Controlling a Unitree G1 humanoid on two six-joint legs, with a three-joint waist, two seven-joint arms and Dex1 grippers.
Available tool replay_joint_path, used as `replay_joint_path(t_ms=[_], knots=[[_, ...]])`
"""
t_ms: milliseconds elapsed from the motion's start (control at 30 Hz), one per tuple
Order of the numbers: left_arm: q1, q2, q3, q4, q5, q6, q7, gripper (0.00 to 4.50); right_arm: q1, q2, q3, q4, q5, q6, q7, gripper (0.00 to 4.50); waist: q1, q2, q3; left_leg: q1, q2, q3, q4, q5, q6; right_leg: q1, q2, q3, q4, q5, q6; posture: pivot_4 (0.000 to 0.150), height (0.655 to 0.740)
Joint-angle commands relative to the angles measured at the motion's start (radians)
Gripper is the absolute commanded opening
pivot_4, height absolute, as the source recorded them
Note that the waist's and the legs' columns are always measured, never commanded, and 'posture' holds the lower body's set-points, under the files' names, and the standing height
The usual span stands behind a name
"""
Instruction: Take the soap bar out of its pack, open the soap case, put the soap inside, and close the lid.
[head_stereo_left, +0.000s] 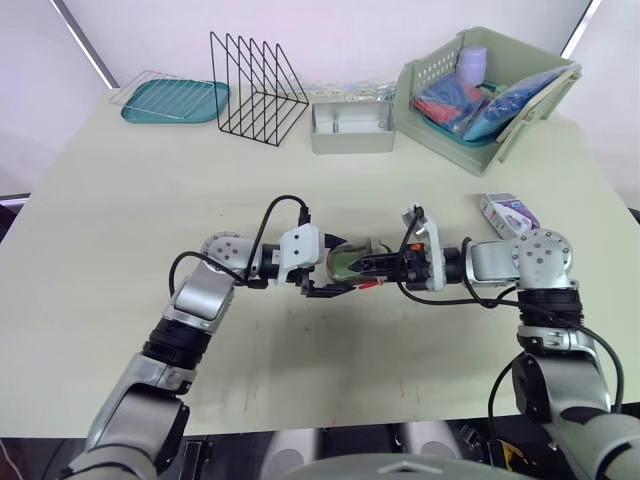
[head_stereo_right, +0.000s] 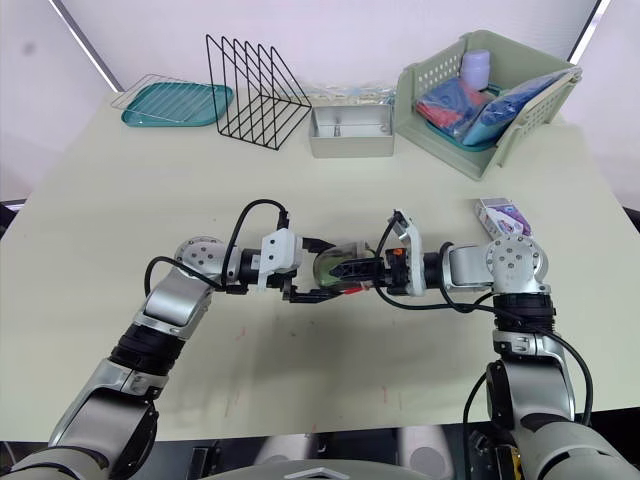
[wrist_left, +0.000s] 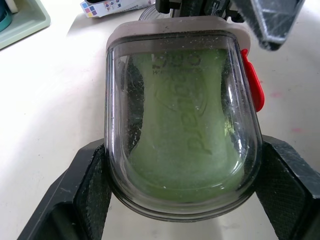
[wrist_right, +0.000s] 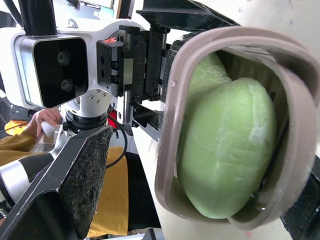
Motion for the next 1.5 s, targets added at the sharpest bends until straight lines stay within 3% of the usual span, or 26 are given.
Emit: replay_joint_path(t_ms=[33, 133, 167, 700, 733, 767, 1200, 1333, 1500], knots=[[-0.010, 0.002, 0.011, -0.044, -0.012, -0.014, 0.002, 3.44, -0.009, -0.016, 0.013, -0.023, 0.039, 0.005, 0.001, 3.60, 0.000, 0.000, 0.000, 0.000, 0.000, 0.000, 0.000, 0.000, 0.000, 0.000, 0.000, 0.000, 0.000, 0.000, 0.000, 0.150, 0.7400], [-0.010, 0.002, 0.012, -0.044, -0.012, -0.014, 0.002, 3.44, -0.003, -0.028, 0.031, -0.034, 0.032, 0.005, 0.006, 2.19, 0.000, 0.000, 0.000, 0.000, 0.000, 0.000, 0.000, 0.000, 0.000, 0.000, 0.000, 0.000, 0.000, 0.000, 0.000, 0.150, 0.7400], [-0.009, 0.003, 0.013, -0.044, -0.012, -0.014, 0.002, 3.44, -0.001, -0.030, 0.034, -0.035, 0.030, 0.005, 0.005, 2.02, 0.000, 0.000, 0.000, 0.000, 0.000, 0.000, 0.000, 0.000, 0.000, 0.000, 0.000, 0.000, 0.000, 0.000, 0.000, 0.150, 0.7400], [-0.010, 0.001, 0.023, -0.022, -0.023, -0.013, 0.000, 3.44, 0.004, -0.019, 0.020, -0.042, 0.012, 0.005, 0.022, 2.02, 0.000, 0.000, 0.000, 0.000, 0.000, 0.000, 0.000, 0.000, 0.000, 0.000, 0.000, 0.000, 0.000, 0.000, 0.000, 0.150, 0.7400], [-0.012, 0.001, 0.026, -0.017, -0.025, -0.016, -0.003, 4.24, 0.003, -0.018, 0.018, -0.043, 0.015, 0.005, 0.023, 2.02, 0.000, 0.000, 0.000, 0.000, 0.000, 0.000, 0.000, 0.000, 0.000, 0.000, 0.000, 0.000, 0.000, 0.000, 0.000, 0.150, 0.7400], [-0.014, 0.002, 0.028, -0.010, -0.025, -0.021, -0.005, 4.44, 0.002, -0.019, 0.018, -0.043, 0.016, 0.005, 0.024, 2.02, 0.000, 0.000, 0.000, 0.000, 0.000, 0.000, 0.000, 0.000, 0.000, 0.000, 0.000, 0.000, 0.000, 0.000, 0.000, 0.150, 0.7400], [-0.023, 0.099, 0.055, 0.026, -0.069, 0.019, -0.105, 4.50, -0.020, -0.055, 0.023, -0.051, -0.034, 0.001, 0.072, 2.02, -0.001, 0.000, 0.000, 0.000, 0.000, 0.000, 0.000, 0.000, 0.000, 0.000, 0.000, 0.000, 0.000, 0.000, 0.000, 0.150, 0.7400], [-0.030, 0.125, 0.062, 0.009, -0.094, 0.097, -0.130, 4.50, -0.045, -0.146, 0.111, -0.099, -0.092, -0.051, 0.175, 2.02, 0.000, 0.000, 0.000, 0.000, 0.000, 0.000, 0.000, 0.000, 0.000, 0.000, 0.000, 0.000, 0.000, 0.000, 0.000, 0.150, 0.7400], [-0.037, 0.099, 0.062, -0.056, -0.139, 0.198, -0.109, 4.50, -0.199, -0.404, 0.411, -0.136, -0.322, -0.305, 0.508, 2.02, -0.001, 0.002, 0.001, -0.001, -0.001, 0.002, 0.000, 0.000, 0.000, 0.000, 0.000, -0.001, -0.001, 0.000, 0.000, 0.150, 0.7400]])
